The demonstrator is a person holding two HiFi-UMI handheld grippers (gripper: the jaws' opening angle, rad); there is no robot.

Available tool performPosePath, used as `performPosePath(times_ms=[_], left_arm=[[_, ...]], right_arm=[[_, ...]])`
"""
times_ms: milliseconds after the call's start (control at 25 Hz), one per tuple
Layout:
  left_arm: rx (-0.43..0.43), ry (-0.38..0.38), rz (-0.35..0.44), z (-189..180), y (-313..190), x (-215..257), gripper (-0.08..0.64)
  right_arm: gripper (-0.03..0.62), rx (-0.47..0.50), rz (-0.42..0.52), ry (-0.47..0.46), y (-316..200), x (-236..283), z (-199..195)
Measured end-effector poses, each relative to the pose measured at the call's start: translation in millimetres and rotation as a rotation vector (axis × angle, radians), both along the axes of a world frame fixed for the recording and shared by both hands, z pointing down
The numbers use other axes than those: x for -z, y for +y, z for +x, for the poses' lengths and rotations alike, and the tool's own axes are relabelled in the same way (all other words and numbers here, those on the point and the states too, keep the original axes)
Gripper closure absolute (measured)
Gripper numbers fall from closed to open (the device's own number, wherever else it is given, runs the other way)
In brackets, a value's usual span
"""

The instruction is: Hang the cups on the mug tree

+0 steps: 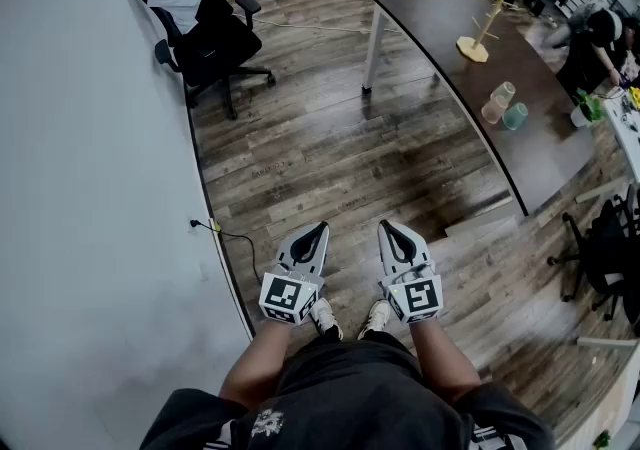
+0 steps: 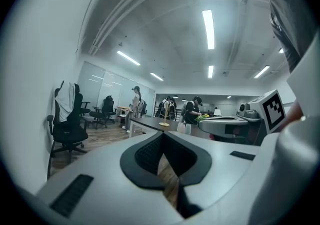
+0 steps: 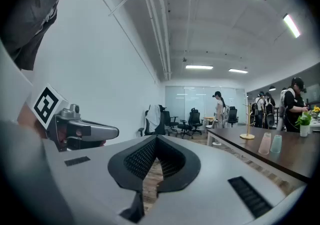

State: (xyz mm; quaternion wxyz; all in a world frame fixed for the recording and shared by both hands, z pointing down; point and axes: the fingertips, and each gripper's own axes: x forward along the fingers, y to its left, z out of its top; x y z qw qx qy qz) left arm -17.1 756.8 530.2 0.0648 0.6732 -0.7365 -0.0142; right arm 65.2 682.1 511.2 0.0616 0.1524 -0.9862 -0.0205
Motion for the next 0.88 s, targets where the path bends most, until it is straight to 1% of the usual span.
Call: performPosePath(times_ms=[200,360,520,720,880], left_arm=[[0.001,-0.017,0.013,1.1,2.2,5.4,0.554],[0.013,-0.017,0.027,0.7,6.7,12.2,0.554],[-0.006,-0.018,0.028,0.4,8.3,12.2,0.554],[-0.058,-0.025,0.027,9.8,-16.3,11.2,0.554],[-0.080,-0.032,0.006,13.5,-54.2,8.7,0.554]], right_arm=[[0.569,0.005,0.008,-0.019,8.3,5.2,-3.0],[0.569,0.019,-0.003,-0.020,15.0,5.3,-3.1],[0.568,0.008,-0.029,-0.054,17.4,9.9,-2.1],[0.568,-0.059,-0.050,-0.068,-8.7,6.5,13.4],[0.568,-0.074,-0.094,-0.079,-46.7,0.8,18.8]])
